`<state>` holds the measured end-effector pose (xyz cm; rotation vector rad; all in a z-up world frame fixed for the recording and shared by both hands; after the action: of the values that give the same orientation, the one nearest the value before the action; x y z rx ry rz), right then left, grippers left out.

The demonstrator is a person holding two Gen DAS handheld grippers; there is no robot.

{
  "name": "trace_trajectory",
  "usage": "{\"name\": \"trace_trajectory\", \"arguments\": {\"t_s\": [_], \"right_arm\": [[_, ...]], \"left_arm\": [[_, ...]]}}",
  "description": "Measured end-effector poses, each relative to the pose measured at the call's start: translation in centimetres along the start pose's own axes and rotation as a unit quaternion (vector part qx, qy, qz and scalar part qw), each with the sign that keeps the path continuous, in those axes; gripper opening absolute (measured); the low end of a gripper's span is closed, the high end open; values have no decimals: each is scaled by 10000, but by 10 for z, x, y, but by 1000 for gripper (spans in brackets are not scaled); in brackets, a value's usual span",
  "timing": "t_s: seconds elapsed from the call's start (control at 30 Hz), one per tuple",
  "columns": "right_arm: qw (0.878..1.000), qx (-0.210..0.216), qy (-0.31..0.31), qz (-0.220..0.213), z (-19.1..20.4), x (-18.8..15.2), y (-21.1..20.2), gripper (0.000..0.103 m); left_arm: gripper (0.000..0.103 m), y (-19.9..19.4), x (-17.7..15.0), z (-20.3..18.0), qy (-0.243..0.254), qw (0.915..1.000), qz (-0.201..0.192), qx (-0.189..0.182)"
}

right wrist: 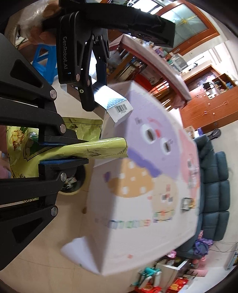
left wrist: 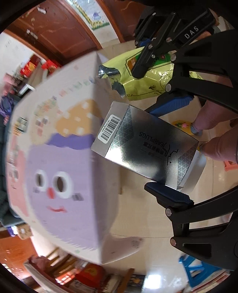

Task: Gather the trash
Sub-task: 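Carry the earplugs box and yellow-green bag from the table to the bin, then open both tools over the bin to drop the box and bag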

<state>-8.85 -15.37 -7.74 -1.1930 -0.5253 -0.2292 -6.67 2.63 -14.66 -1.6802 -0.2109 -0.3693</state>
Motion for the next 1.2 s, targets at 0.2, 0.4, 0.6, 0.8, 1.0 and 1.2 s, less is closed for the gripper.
{"name": "trace_trajectory", "arguments": {"t_s": [0.2,0.4,0.6,0.8,1.0,1.2], "right_arm": [[9984,-335,-111,431,-38,-52,106,11],[9964,-620,-44,575,-78,-94,210,11],[9958,-685,36,606,-109,-124,302,11],[9957,-781,314,375,-140,-142,383,13],[9964,-720,433,79,-163,-138,444,47],[9961,-738,392,279,-177,-137,484,55]], "left_arm": [[70,107,-27,7,-491,9972,512,218],[70,213,-41,25,-966,9923,692,338],[70,300,-47,39,-1185,9898,690,383],[71,376,-51,43,-1166,9899,697,411],[72,431,-53,41,-1084,9913,620,423],[79,461,-46,44,-852,9921,772,510]]}}
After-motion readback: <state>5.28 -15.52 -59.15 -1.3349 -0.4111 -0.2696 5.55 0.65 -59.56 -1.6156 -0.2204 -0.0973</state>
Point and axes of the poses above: each gripper's, at about its wrist camera, not at the fingertips, and y roughly the way its jaws point, z to its left, x to its top, the point moved 2 cm from there along y, roughly the way its jaws point, and after that the axes turned 5 degrees about y, right-handed, at the moved point
